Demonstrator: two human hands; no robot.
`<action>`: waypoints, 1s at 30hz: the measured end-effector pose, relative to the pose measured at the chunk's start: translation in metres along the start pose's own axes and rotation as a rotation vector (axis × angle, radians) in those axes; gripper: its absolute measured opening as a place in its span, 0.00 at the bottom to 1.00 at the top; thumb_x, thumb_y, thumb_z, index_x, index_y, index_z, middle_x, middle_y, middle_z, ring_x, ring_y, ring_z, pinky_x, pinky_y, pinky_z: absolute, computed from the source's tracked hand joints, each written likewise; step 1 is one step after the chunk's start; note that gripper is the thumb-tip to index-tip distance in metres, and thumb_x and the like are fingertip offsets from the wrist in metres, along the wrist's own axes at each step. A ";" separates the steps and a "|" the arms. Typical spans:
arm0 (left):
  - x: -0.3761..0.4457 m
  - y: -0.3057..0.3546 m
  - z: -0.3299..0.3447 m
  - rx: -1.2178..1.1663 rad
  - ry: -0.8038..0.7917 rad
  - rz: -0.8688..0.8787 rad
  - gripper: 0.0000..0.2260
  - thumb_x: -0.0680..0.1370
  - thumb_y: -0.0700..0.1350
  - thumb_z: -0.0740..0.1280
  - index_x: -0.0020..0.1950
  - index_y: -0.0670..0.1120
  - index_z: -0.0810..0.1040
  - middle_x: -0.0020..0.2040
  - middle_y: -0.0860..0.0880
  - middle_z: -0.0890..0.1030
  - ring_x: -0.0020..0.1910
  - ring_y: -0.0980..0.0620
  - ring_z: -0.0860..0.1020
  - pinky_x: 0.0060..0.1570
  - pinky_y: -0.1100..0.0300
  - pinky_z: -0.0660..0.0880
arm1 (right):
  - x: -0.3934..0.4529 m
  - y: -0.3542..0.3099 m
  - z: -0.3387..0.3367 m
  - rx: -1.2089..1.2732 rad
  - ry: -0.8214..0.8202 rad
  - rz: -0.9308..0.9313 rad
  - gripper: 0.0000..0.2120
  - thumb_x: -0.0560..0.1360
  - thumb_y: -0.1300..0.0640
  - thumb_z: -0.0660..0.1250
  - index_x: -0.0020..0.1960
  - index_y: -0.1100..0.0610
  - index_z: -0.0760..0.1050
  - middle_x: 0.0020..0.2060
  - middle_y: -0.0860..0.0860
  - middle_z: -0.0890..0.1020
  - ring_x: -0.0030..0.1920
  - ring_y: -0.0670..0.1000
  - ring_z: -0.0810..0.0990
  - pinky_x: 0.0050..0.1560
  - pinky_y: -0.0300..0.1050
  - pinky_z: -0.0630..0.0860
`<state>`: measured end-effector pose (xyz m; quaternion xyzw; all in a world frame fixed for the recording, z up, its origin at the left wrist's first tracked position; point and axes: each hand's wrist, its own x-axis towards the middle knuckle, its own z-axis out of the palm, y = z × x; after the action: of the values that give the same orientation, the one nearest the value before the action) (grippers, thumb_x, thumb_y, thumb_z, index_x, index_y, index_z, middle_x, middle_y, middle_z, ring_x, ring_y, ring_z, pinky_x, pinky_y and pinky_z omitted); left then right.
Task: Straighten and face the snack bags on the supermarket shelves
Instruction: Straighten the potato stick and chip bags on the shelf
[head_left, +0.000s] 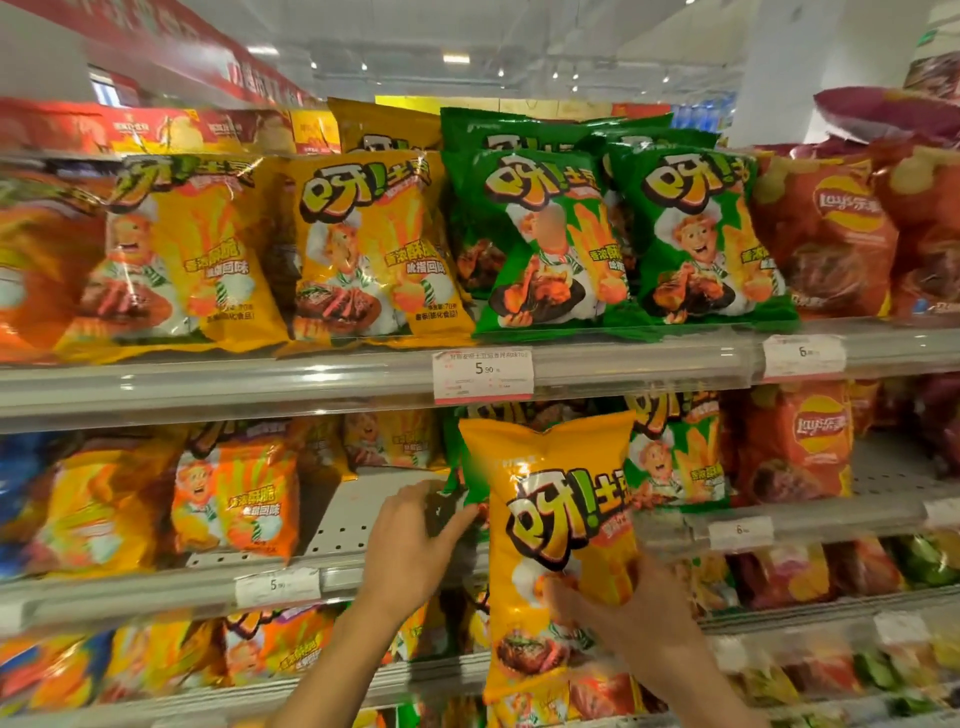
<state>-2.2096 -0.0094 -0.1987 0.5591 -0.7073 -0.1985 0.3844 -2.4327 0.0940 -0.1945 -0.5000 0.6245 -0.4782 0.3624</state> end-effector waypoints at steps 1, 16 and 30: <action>-0.007 -0.006 -0.007 -0.003 0.044 0.009 0.19 0.77 0.61 0.65 0.60 0.49 0.80 0.54 0.52 0.81 0.55 0.51 0.78 0.55 0.48 0.76 | 0.000 -0.002 0.008 -0.005 -0.023 -0.012 0.36 0.52 0.35 0.81 0.56 0.46 0.78 0.42 0.41 0.86 0.41 0.39 0.84 0.35 0.30 0.77; -0.087 -0.115 -0.092 0.644 0.288 0.031 0.17 0.75 0.49 0.66 0.62 0.45 0.77 0.58 0.43 0.74 0.55 0.42 0.74 0.54 0.46 0.75 | 0.041 -0.059 0.145 0.074 -0.129 -0.095 0.27 0.62 0.40 0.82 0.56 0.46 0.79 0.47 0.40 0.87 0.50 0.43 0.85 0.60 0.53 0.80; -0.076 -0.130 -0.097 0.724 0.242 -0.024 0.22 0.72 0.52 0.74 0.62 0.45 0.76 0.62 0.44 0.75 0.62 0.41 0.72 0.59 0.45 0.75 | 0.080 -0.076 0.190 0.047 0.042 -0.120 0.49 0.57 0.28 0.78 0.70 0.54 0.71 0.58 0.48 0.83 0.59 0.52 0.81 0.63 0.57 0.78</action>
<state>-2.0465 0.0386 -0.2549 0.6865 -0.6744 0.1271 0.2403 -2.2540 -0.0316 -0.1730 -0.5178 0.5893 -0.5240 0.3317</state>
